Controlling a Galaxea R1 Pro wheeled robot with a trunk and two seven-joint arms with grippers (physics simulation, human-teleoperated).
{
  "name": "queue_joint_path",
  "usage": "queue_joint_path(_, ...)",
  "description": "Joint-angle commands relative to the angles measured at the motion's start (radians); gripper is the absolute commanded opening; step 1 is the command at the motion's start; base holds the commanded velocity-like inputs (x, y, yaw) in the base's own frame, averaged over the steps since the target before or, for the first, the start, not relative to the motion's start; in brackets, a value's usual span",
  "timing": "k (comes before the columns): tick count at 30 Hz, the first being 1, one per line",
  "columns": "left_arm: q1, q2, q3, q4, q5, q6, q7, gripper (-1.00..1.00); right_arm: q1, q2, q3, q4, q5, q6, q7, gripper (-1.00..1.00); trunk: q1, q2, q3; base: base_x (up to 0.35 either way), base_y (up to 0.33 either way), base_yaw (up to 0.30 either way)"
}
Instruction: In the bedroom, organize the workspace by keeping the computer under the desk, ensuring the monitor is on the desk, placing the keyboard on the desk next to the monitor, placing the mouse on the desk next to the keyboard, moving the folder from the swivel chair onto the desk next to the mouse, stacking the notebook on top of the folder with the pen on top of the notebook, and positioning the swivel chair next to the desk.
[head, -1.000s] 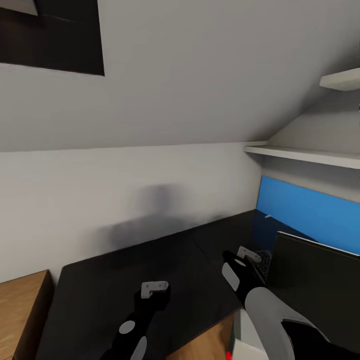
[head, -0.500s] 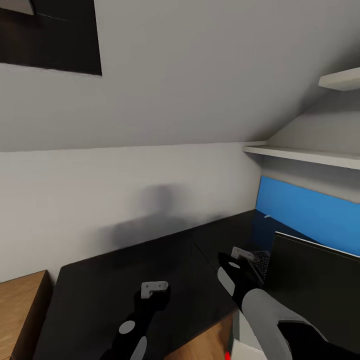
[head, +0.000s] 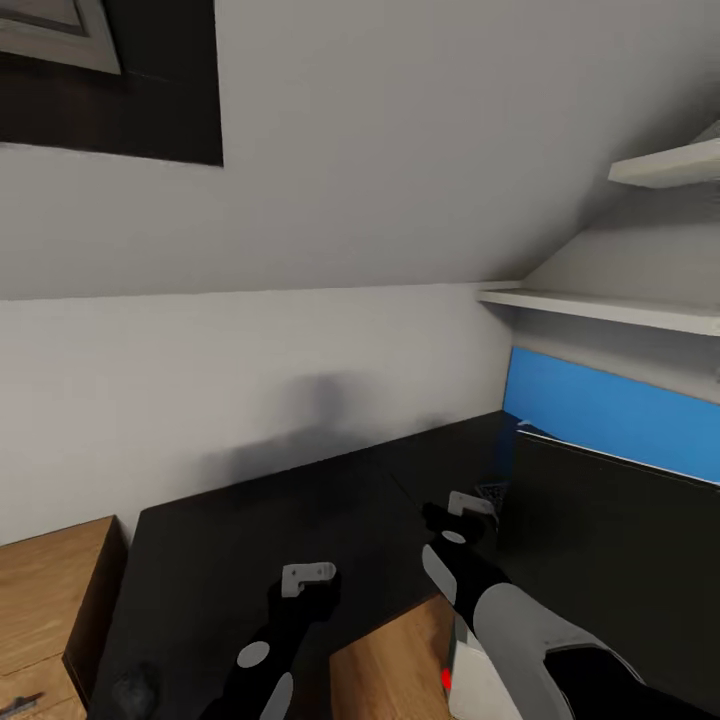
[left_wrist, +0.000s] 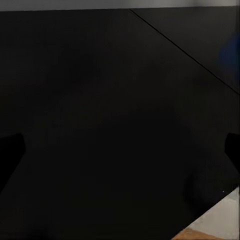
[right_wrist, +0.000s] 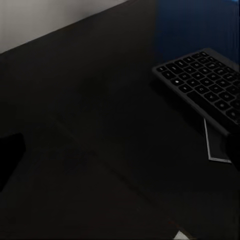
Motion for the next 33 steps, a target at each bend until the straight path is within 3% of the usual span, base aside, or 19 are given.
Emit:
queue_joint_path(1, -0.001, 0.0, -0.002, -0.002, 0.009, 0.004, 0.008, 1.0, 0.002, 0.0, 0.005, 0.001, -0.011, -0.02, -0.003, 1.0, 0.0, -0.001, -0.001, -0.235, -0.124, 0.0)
queue_joint_path(22, -0.001, 0.0, -0.002, -0.002, 0.008, 0.003, 0.008, 1.0, 0.012, 0.0, 0.021, 0.021, -0.011, -0.047, 0.006, 1.0, 0.0, -0.001, -0.001, -0.024, -0.027, -0.003)
queue_joint_path(33, -0.001, 0.001, -0.002, -0.002, 0.007, 0.004, 0.008, 1.0, 0.012, 0.0, 0.021, 0.02, -0.012, -0.047, 0.005, 1.0, 0.0, -0.001, 0.009, 0.0, -0.114, -0.163)
